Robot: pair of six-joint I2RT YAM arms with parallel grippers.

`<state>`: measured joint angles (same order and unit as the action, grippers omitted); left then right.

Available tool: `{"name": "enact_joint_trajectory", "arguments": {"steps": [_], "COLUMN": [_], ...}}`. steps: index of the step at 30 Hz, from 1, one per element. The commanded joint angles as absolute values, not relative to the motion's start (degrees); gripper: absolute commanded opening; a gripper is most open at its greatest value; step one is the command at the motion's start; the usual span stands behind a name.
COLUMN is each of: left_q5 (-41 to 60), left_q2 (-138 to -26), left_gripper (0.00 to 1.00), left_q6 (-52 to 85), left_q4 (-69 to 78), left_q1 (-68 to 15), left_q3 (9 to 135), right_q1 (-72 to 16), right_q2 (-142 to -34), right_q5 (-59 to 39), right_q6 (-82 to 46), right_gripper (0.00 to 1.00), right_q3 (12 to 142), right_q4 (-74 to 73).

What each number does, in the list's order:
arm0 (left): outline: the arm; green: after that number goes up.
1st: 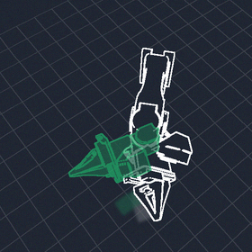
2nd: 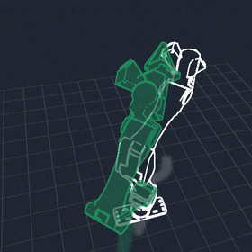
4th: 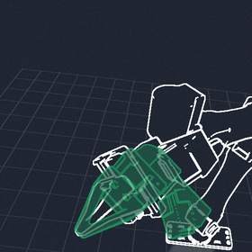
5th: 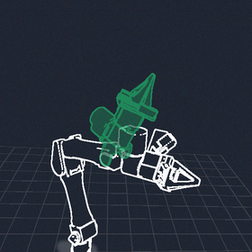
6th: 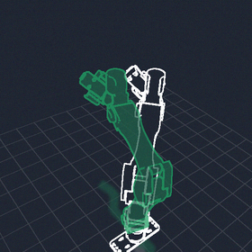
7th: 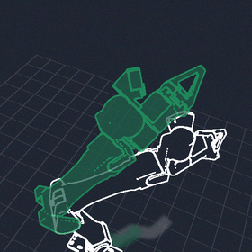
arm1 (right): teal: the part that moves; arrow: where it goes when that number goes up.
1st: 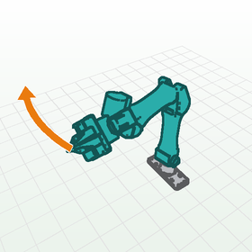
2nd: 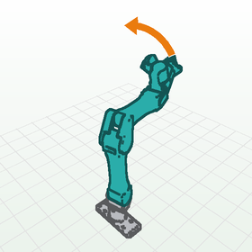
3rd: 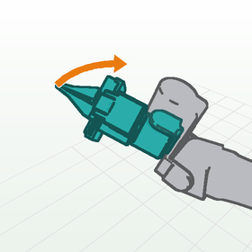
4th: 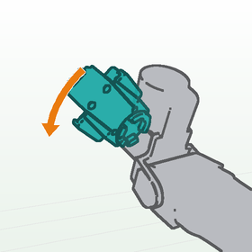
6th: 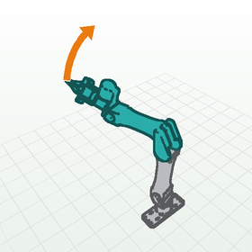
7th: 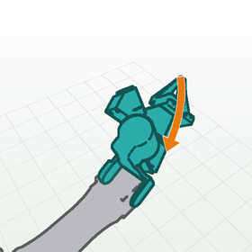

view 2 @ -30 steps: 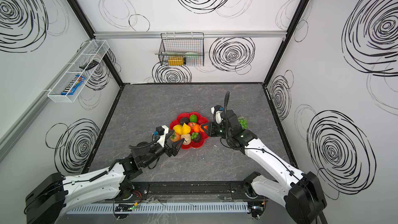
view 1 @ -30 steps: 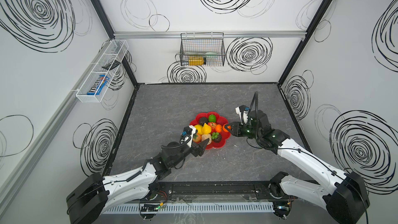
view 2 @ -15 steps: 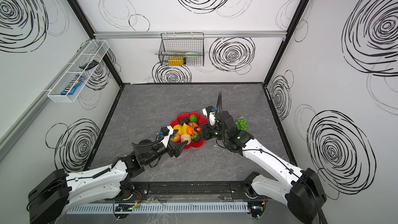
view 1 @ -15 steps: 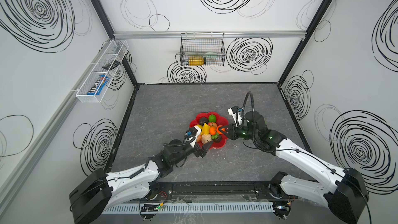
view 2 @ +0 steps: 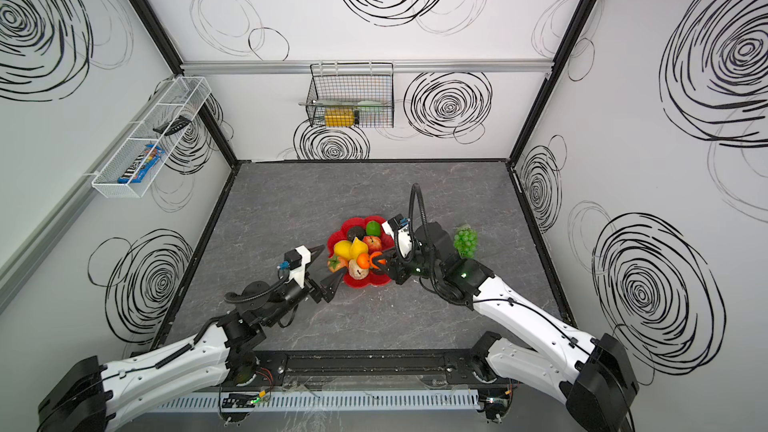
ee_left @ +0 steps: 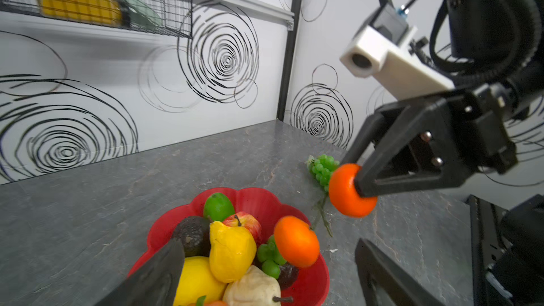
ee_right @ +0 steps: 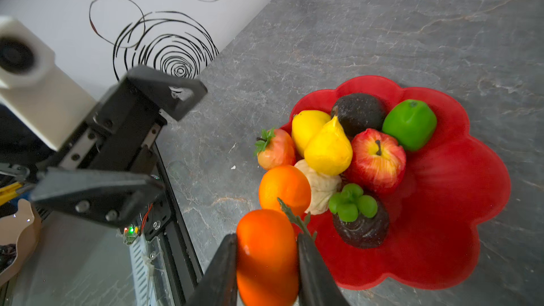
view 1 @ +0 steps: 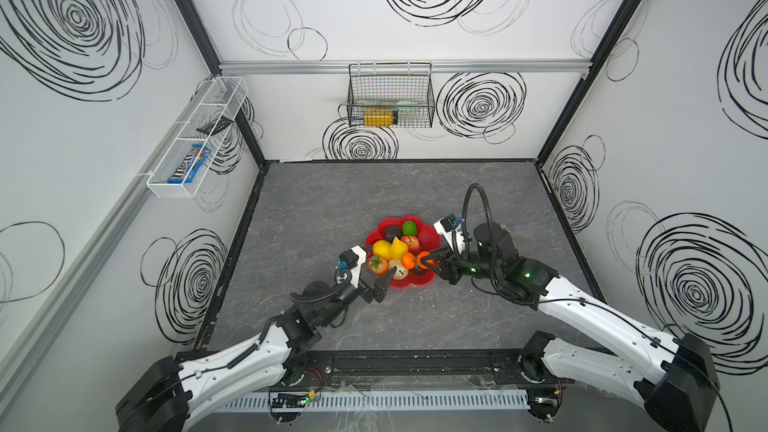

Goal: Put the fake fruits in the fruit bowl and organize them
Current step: 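Carry the kumquats with the right gripper over the bowl edge, then lower the kumquats into the bowl beside the pale pear and release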

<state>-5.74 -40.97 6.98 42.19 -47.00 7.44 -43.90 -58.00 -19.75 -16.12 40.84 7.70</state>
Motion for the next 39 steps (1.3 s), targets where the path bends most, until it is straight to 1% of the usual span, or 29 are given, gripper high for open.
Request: {"name": "enact_joint_trajectory", "arguments": {"steps": [1,9,17,21,24,28,39], "left_q5": [-12.4,-12.8,-13.3,-13.3,-13.0,-13.4,-13.5], "left_q2": [-37.3,-36.9,-36.6,-37.0,-37.2,-36.8,-37.2], "left_gripper": [0.95,0.95,0.96,0.95,0.96,0.95,0.96], "left_q6": [7.5,7.6,7.3,7.4,7.4,7.3,7.4], "left_q4": [45.6,45.4,45.5,45.7,45.9,45.9,46.1], "left_q1": [-46.2,-46.2,-46.3,-46.3,-46.3,-46.3,-46.3], "left_q3": [5.7,5.7,5.5,5.5,5.6,5.4,5.4], "right_q1": [-47.2,-51.7,-52.4,-52.6,-52.6,-52.5,-52.6], "right_q2": [-58.7,-62.1,-63.3,-60.6,-58.3,-56.6,-61.2], "right_q5": [-15.8,-10.6,-8.5,-7.5,-4.6,-3.6,-2.9], "right_q6": [-13.3,-10.6,-9.2,-9.5,-10.4,-10.7,-10.9], "right_gripper": [0.29,0.29,0.28,0.29,0.29,0.30,0.30], "right_q3": [39.7,39.5,40.2,39.6,39.0,36.4,35.9], "right_q4": [9.1,7.9,9.2,8.9,9.3,6.8,6.2]}}
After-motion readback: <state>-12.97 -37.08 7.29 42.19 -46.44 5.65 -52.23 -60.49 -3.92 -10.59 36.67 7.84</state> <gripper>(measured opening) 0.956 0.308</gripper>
